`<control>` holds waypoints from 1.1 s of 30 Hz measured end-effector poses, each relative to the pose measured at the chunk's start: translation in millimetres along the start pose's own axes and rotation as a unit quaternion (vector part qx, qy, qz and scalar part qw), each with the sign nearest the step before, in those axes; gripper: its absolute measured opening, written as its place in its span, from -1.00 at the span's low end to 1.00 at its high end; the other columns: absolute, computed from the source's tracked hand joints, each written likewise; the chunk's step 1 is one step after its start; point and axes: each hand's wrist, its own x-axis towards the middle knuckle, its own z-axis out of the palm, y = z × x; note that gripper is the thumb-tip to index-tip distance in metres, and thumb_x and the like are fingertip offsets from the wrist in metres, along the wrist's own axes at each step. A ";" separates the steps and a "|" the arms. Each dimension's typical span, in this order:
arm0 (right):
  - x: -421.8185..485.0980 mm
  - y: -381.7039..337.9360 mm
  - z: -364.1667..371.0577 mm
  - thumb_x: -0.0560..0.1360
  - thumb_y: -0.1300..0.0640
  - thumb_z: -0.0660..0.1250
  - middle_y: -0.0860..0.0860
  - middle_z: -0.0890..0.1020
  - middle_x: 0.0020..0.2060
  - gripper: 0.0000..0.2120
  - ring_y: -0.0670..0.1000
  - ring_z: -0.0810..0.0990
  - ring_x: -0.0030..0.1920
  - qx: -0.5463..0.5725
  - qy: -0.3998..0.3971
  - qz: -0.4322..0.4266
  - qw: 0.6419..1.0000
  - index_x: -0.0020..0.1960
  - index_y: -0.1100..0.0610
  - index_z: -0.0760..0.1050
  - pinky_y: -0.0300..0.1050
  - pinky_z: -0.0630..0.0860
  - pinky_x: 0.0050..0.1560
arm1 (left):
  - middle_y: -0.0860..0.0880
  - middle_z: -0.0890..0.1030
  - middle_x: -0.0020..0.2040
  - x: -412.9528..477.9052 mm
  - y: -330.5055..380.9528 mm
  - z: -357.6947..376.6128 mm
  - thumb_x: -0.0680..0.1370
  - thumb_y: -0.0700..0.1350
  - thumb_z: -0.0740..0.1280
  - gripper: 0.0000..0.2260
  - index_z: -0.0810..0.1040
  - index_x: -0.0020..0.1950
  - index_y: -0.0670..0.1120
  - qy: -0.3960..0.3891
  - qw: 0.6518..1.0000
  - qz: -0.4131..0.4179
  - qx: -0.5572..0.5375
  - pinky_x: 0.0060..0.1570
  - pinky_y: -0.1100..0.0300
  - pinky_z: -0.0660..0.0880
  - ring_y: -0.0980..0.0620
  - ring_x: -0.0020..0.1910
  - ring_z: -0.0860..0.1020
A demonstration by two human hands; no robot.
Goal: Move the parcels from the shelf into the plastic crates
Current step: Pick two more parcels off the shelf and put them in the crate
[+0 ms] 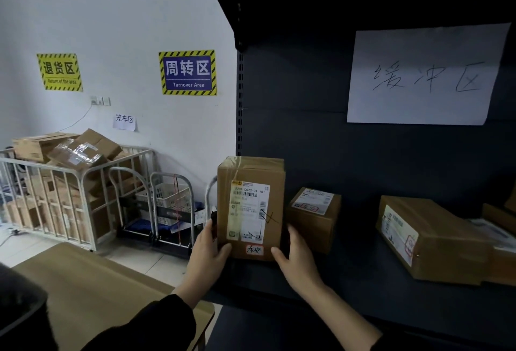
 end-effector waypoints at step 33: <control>-8.3 73.1 -132.0 0.58 -0.01 0.18 -0.02 0.34 0.36 -0.54 -0.08 0.37 0.32 -0.075 0.096 0.029 0.992 0.44 0.04 0.20 -0.23 0.34 0.25 | -0.17 -0.22 0.54 67.5 137.3 145.4 0.63 0.03 0.01 -0.46 -0.10 0.54 -0.11 -0.128 0.982 -0.017 0.139 0.47 0.02 -0.11 -0.12 0.52 -0.24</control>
